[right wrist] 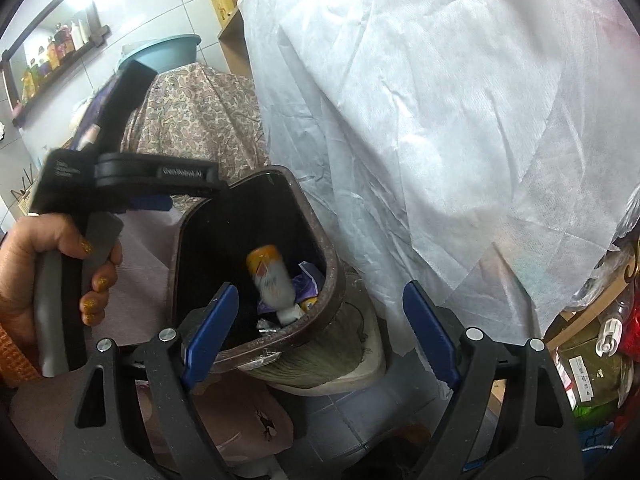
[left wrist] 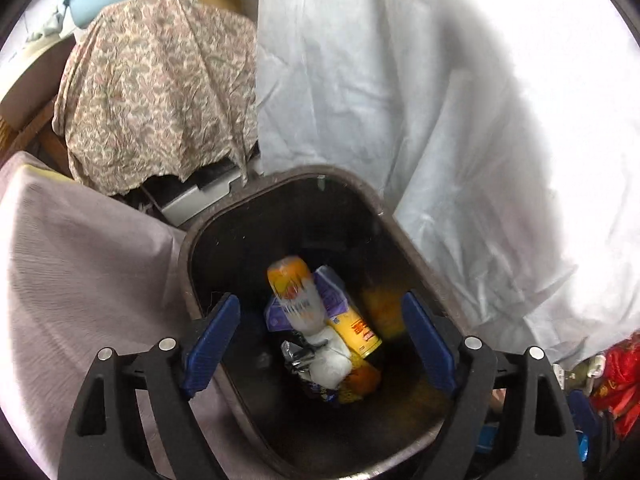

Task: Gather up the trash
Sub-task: 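Carry the white tissue and juice bottle to the bin and release both, then move both open tools back over the yellow packet and small tissue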

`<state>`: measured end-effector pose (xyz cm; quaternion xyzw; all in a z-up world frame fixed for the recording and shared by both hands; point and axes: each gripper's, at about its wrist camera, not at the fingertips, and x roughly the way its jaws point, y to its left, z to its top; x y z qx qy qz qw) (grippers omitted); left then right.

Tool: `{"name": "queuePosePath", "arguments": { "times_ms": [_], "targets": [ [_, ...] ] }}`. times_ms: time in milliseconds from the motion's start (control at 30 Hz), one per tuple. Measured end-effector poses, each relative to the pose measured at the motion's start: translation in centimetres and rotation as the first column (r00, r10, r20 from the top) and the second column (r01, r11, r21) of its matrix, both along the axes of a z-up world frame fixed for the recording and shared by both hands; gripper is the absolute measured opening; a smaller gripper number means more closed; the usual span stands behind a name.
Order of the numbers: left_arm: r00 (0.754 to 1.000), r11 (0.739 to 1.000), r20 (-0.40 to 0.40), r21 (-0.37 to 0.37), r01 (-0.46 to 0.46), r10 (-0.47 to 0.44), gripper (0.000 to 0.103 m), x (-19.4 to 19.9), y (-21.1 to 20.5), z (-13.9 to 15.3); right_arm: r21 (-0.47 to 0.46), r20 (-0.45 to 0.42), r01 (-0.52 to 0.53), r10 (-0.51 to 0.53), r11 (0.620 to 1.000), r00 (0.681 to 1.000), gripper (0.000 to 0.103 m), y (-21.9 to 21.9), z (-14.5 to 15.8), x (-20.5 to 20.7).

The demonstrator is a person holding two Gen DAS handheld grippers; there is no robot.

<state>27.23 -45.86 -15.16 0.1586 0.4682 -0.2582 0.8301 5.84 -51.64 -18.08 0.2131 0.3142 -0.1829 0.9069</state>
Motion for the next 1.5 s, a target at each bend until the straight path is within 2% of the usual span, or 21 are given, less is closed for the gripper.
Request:
{"name": "queuePosePath", "arguments": {
  "times_ms": [233, 300, 400, 533, 633, 767, 933, 1100, 1200, 1400, 1500],
  "targets": [
    [0.992, 0.991, 0.098, -0.106, 0.086, -0.076, 0.093, -3.9, 2.4, 6.1, -0.018, 0.005, -0.036, 0.036, 0.999, 0.999, 0.084, 1.0, 1.1, 0.2],
    [0.989, 0.982, 0.123, -0.154, 0.106, -0.087, 0.095, -5.1, 4.3, 8.0, -0.026, 0.011, -0.039, 0.039, 0.999, 0.999, 0.095, 1.5, 1.5, 0.2],
    [0.984, 0.972, 0.153, -0.201, 0.119, -0.089, 0.097, -6.3, 7.2, 9.8, -0.073, 0.019, -0.061, 0.062, 0.995, 0.998, 0.096, 2.9, 2.6, 0.6],
    [0.978, 0.974, 0.191, -0.190, 0.120, -0.083, 0.097, -7.4, 11.0, 11.1, -0.104, 0.030, -0.127, 0.131, 0.986, 0.991, 0.096, 4.9, 4.0, 1.4],
    [0.976, 0.980, 0.210, -0.175, 0.098, -0.060, 0.097, -7.7, 14.4, 11.9, -0.062, 0.050, -0.195, 0.198, 0.979, 0.979, 0.096, 6.3, 4.9, 2.1],
    [0.970, 0.984, 0.245, -0.173, 0.040, 0.003, 0.097, -7.9, 19.8, 12.8, -0.061, 0.050, -0.248, 0.251, 0.967, 0.967, 0.096, 8.2, 5.8, 3.3],
    [0.957, 0.988, 0.277, -0.142, -0.053, 0.091, 0.097, -7.7, 26.2, 13.1, -0.080, 0.052, -0.297, 0.301, 0.952, 0.952, 0.096, 10.3, 6.6, 4.0],
    [0.929, 0.981, 0.315, -0.060, -0.184, 0.194, 0.097, -7.1, 32.5, 11.9, -0.094, 0.073, -0.356, 0.363, 0.930, 0.929, 0.096, 12.3, 7.6, 4.3],
    [0.925, 0.969, 0.289, -0.038, -0.246, 0.246, 0.091, -6.2, 35.1, 10.9, -0.104, 0.064, -0.383, 0.391, 0.918, 0.918, 0.096, 13.3, 8.0, 4.8],
    [0.937, 0.971, 0.260, -0.008, -0.239, 0.232, 0.076, -4.9, 35.7, 9.4, -0.123, 0.056, -0.433, 0.442, 0.893, 0.895, 0.096, 16.0, 8.9, 5.4],
    [0.935, 0.969, 0.271, 0.028, -0.246, 0.230, 0.059, -4.4, 35.4, 8.8, -0.135, 0.046, -0.464, 0.474, 0.875, 0.880, 0.096, 17.4, 9.4, 5.6]
  ]
}}
